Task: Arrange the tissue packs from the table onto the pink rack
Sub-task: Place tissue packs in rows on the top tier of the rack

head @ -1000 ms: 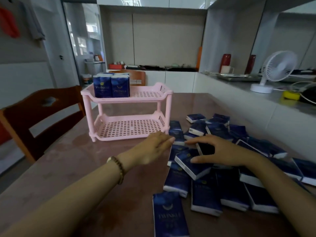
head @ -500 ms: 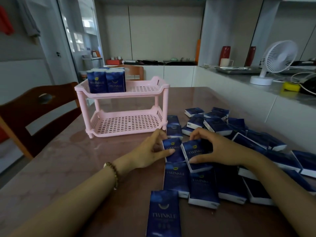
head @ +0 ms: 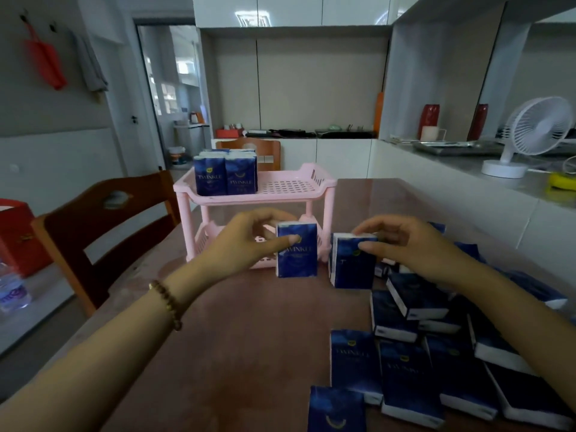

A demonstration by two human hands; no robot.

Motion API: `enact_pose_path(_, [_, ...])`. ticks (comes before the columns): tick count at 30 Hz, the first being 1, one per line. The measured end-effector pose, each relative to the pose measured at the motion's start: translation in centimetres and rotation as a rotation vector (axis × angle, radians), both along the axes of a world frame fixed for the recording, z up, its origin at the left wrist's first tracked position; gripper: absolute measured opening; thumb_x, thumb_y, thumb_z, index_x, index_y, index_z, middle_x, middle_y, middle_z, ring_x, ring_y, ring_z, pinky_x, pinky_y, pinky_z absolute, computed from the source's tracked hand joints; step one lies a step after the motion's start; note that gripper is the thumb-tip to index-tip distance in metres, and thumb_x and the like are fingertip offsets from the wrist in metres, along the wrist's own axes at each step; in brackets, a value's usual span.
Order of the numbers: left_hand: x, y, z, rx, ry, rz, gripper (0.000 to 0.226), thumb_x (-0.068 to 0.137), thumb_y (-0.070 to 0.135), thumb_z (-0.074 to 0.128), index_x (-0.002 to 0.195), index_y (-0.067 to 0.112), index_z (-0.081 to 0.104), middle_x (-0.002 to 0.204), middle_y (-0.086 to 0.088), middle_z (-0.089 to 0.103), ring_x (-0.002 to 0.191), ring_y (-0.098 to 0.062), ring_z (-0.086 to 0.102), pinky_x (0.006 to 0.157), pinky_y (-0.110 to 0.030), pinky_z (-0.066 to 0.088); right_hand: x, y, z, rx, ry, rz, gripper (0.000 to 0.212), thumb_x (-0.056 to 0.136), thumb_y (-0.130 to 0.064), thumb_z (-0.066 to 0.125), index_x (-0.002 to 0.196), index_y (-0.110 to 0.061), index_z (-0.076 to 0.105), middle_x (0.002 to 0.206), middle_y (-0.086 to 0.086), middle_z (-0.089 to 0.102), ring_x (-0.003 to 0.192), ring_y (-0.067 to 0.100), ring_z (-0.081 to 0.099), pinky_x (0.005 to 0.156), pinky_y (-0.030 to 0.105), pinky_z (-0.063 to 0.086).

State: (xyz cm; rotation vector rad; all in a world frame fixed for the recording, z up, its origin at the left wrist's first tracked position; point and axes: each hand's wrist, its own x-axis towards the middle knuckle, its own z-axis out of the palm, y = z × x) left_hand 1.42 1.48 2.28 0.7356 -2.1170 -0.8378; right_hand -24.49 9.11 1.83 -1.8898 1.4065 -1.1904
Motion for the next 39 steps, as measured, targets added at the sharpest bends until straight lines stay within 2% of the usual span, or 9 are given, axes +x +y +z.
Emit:
enact_pose_path(3, [2.6,-1.0,2.8,-0.055,0.013,0.078,0.027,0.080,0.026,0.066,0.106,0.017,0.063,0.101,-0.003,0.070,0.086,-0.018,0.069,0.067,-0.029,0.060,1.9,-2.5,2.4,-0.051,-0.018,0.017,0.019,0.079,-0.012,0.069,0.094,-0.025,0.066,0.101,-0.012,0.069,0.093,0.003,0.066,0.075,0.021,0.057])
enact_pose_path(7, [6.1,-2.8,6.0,-0.112,0.025,0.162,0.026,0.081,0.023,0.066,0.107,0.020,0.065,0.107,0.007,0.068,0.086,-0.007,0.069,0.060,-0.022,0.057,5.0,-5.6,5.2,-0.158,0.017,0.021,0.019,0.077,-0.016,0.072,0.094,-0.019,0.064,0.102,-0.009,0.068,0.093,0.008,0.065,0.075,0.025,0.058])
enact_pose_path(11, [8.5,-5.3,8.1,-0.219,0.031,0.277,0.025,0.080,0.028,0.067,0.105,0.027,0.066,0.110,0.007,0.068,0.095,-0.014,0.065,0.080,-0.031,0.056,7.5,-8.6,7.5,-0.273,0.078,0.007,0.015,0.077,-0.022,0.072,0.088,-0.027,0.063,0.095,-0.012,0.066,0.088,0.009,0.061,0.076,0.024,0.051])
enact_pose_path(14, [9.2,-7.5,9.0,-0.298,-0.026,0.364,0.028,0.080,0.028,0.068,0.108,0.024,0.066,0.111,0.006,0.067,0.086,-0.008,0.061,0.075,-0.022,0.052,8.6,-10.9,8.6,-0.307,0.030,-0.002,0.017,0.078,-0.019,0.071,0.090,-0.028,0.062,0.099,-0.012,0.066,0.086,0.010,0.060,0.077,0.022,0.051])
enact_pose_path(20, [9.8,-11.1,9.1,-0.249,-0.026,0.397,0.033,0.075,0.027,0.073,0.104,0.018,0.062,0.107,0.000,0.065,0.083,-0.017,0.064,0.069,-0.027,0.054,9.4,-14.1,9.1,-0.305,-0.043,0.011,0.020,0.081,-0.017,0.068,0.093,-0.031,0.061,0.097,-0.017,0.062,0.082,0.008,0.059,0.067,0.016,0.051])
enact_pose_path(24, [9.8,-12.2,8.3,-0.238,-0.092,0.365,0.021,0.076,0.028,0.072,0.094,0.027,0.061,0.096,0.003,0.067,0.084,-0.019,0.066,0.065,-0.024,0.054,9.9,-15.9,8.0,-0.278,-0.016,0.018,0.019,0.081,-0.017,0.069,0.095,-0.029,0.062,0.100,-0.009,0.063,0.086,0.020,0.060,0.071,0.023,0.053])
enact_pose_path(28, [9.7,-12.6,7.2,-0.241,-0.100,0.364,0.019,0.078,0.027,0.071,0.092,0.031,0.058,0.086,0.010,0.065,0.077,-0.016,0.067,0.061,-0.022,0.055,10.6,-17.2,7.0,-0.242,-0.007,0.069,0.021,0.082,-0.017,0.068,0.093,-0.033,0.060,0.101,-0.014,0.061,0.086,0.015,0.059,0.066,0.015,0.052])
enact_pose_path(32, [9.8,-13.1,6.8,-0.240,-0.114,0.367,0.018,0.077,0.026,0.072,0.087,0.032,0.058,0.098,0.004,0.064,0.074,-0.014,0.064,0.056,-0.019,0.051,11.2,-18.2,6.6,-0.218,0.018,0.092,0.025,0.083,-0.017,0.067,0.103,-0.027,0.057,0.112,-0.001,0.059,0.087,0.015,0.059,0.070,0.019,0.053])
enact_pose_path(39, [10.1,-13.9,6.3,-0.225,-0.130,0.388,0.020,0.077,0.030,0.071,0.092,0.030,0.059,0.110,0.000,0.059,0.078,-0.012,0.063,0.058,-0.018,0.050,12.2,-19.1,6.3,-0.273,0.067,0.087,0.016,0.083,-0.016,0.067,0.091,-0.027,0.058,0.114,-0.001,0.054,0.096,0.022,0.058,0.074,0.023,0.055])
